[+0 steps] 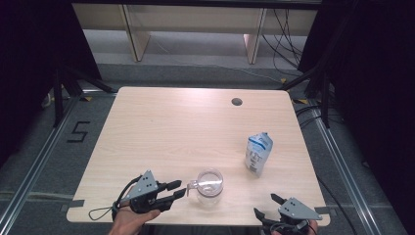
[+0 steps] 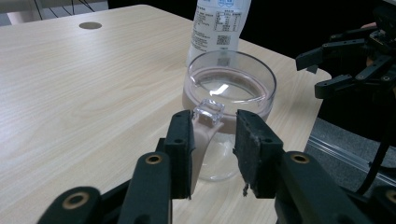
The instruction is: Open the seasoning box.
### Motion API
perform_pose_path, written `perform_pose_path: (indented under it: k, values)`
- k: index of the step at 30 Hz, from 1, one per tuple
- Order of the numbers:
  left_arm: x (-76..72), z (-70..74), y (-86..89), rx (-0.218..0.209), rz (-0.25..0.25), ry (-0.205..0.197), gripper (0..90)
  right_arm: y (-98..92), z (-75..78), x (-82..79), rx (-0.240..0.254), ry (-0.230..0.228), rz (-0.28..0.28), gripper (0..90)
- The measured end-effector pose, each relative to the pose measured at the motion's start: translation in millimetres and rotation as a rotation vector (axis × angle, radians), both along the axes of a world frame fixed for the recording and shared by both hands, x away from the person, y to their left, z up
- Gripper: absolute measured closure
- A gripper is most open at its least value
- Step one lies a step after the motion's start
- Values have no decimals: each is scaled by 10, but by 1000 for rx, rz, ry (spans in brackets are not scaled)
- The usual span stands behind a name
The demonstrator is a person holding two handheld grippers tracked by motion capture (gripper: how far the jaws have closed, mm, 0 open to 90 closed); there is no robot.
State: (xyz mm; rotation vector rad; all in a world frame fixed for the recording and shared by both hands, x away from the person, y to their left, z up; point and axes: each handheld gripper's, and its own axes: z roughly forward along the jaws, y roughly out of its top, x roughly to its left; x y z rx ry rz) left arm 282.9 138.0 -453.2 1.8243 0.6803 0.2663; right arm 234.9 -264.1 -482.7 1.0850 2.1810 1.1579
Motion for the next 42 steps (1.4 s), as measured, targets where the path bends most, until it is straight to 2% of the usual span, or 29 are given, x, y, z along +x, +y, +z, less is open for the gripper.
perform_pose_path:
  k: [1,2,4,5,6,9,11,15,16,18,19,23,24,27,28,29,30,32,33,34,35,38,39,42]
  values:
    - [-1,9,-5,8,7,-1,686,1,-1,-3,3,3,-3,264]
    - [-3,12,-20,-4,13,5,702,3,0,-4,4,3,-4,265]
    - [6,32,-32,2,9,-9,727,12,-5,-2,8,0,1,267]
    - [7,43,-42,5,9,-15,740,5,2,-3,-11,-19,-7,267]
    - [12,53,-50,11,8,-25,751,24,-1,-15,14,10,-13,268]
    - [40,71,-88,6,6,-36,775,36,1,-13,23,6,-13,263]
    - [40,80,-101,13,14,-31,779,32,0,-4,24,-1,-9,257]
    - [78,72,-153,5,14,-25,786,48,7,-33,37,28,-38,256]
    - [91,66,-165,3,18,-24,787,31,7,-9,27,-1,-19,255]
    - [119,67,-185,-4,19,-14,788,35,4,-3,34,-2,-11,255]
    - [130,74,-182,5,14,-26,789,35,4,-3,34,-2,-11,256]
    - [139,86,-185,18,24,-22,794,39,1,-1,31,1,-12,256]
    - [156,73,-191,6,23,-19,796,41,2,1,23,-11,-10,256]
    - [171,71,-195,12,28,-16,802,42,4,-2,20,-13,-12,259]
    - [175,62,-209,-7,28,-8,804,41,5,-2,20,-14,-12,260]
    - [178,68,-206,13,22,-20,806,44,0,4,32,-3,-2,261]
    - [175,68,-215,16,25,-13,810,38,10,-7,12,-19,-20,264]
    - [180,54,-235,11,12,-15,821,44,9,-7,13,-16,-13,272]
    - [177,57,-237,25,16,-16,827,45,7,-1,16,-7,-1,274]
    - [181,48,-247,10,15,-15,834,45,10,-6,10,-11,-5,275]
    - [179,56,-245,23,16,-17,839,46,9,-6,12,-11,-5,276]
    - [190,41,-248,12,14,-18,861,43,8,-3,10,-20,-4,277]
    - [190,43,-242,28,16,-20,867,43,9,-2,10,-23,-3,277]
    - [193,29,-242,30,16,-21,882,50,10,-5,14,-12,-1,278]
